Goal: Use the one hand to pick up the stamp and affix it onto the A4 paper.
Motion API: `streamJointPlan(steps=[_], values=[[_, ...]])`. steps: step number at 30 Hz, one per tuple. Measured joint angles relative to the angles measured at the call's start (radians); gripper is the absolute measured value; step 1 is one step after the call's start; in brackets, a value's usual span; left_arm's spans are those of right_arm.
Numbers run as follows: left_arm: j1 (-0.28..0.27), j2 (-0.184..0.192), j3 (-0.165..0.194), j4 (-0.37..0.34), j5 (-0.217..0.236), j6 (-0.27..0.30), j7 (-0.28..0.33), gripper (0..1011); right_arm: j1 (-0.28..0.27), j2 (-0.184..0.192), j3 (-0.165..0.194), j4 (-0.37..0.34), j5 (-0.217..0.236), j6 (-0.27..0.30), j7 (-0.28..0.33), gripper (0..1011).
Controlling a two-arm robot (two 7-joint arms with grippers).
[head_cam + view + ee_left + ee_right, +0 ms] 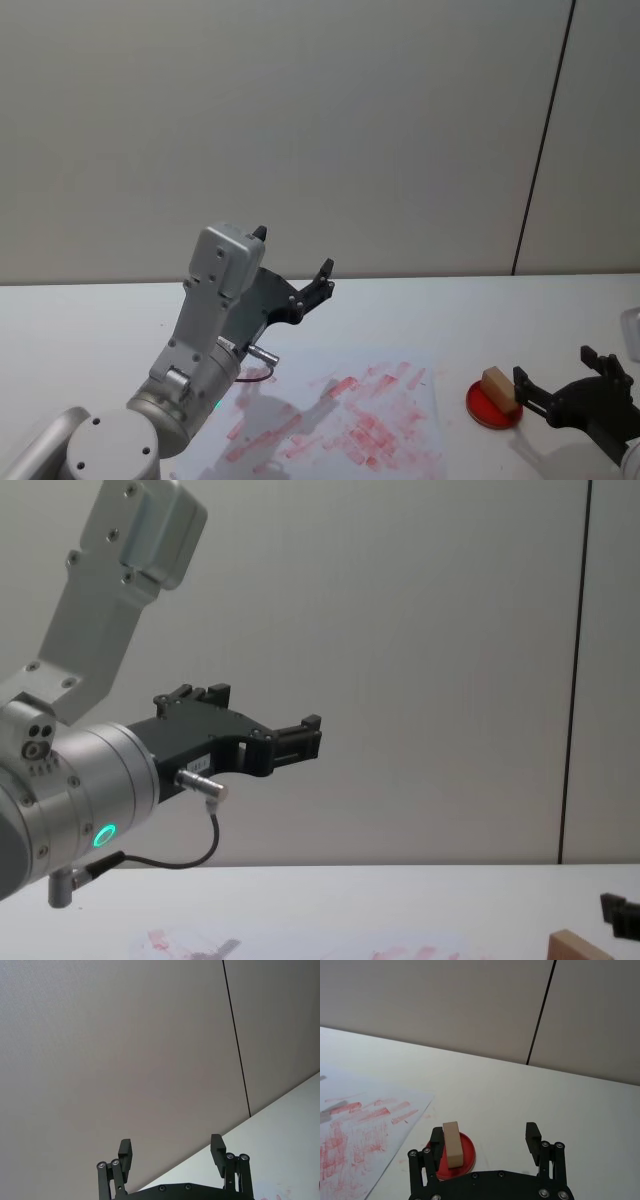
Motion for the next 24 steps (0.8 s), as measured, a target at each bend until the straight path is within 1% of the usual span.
streamJointPlan(steps=[17, 24], values=[[0.000, 0.000, 0.000, 0.000, 0.000, 0.000, 0.000, 1001, 0.065, -0.055, -0.032, 0.111, -0.079, 0.013, 0.041, 1001], [0.000, 0.000, 0.000, 0.000, 0.000, 0.000, 0.000, 1001, 0.085, -0.071, -0.039, 0.147, -0.101, 0.017, 0.052, 1001]])
